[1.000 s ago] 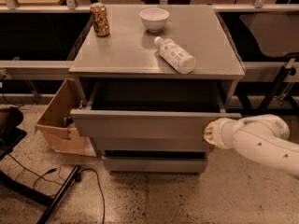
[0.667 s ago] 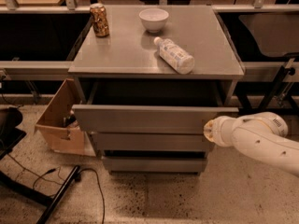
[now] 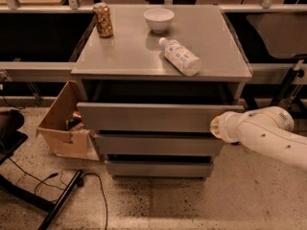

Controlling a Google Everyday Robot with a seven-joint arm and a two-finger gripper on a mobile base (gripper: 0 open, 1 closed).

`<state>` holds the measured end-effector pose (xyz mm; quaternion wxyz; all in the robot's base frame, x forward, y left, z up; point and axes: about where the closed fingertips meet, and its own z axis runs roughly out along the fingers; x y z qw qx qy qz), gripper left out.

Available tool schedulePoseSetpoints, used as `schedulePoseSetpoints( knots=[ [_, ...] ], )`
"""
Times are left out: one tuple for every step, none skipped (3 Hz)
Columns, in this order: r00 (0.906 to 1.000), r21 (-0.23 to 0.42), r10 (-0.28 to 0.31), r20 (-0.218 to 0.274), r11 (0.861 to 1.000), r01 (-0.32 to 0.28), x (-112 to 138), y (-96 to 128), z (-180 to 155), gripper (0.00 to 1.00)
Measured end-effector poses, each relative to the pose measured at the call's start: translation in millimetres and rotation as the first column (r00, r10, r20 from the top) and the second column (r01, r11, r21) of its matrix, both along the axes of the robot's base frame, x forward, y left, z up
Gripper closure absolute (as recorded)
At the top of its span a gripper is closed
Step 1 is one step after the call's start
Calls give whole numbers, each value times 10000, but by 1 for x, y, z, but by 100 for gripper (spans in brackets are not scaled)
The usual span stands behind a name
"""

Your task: Close top drawer

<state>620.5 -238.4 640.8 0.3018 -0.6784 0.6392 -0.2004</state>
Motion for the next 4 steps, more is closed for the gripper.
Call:
schedulePoseSetpoints(
  knots=[
    [9997,-221,87,209,9997,-82,23,-5,10,100],
    [9997,-221,87,207,9997,-82,23,-5,10,81],
    [9997,-221,87,207,9997,-82,23,-5,10,58],
    [9997,-221,87,207,9997,-83,23,-4,10,35]
  ],
)
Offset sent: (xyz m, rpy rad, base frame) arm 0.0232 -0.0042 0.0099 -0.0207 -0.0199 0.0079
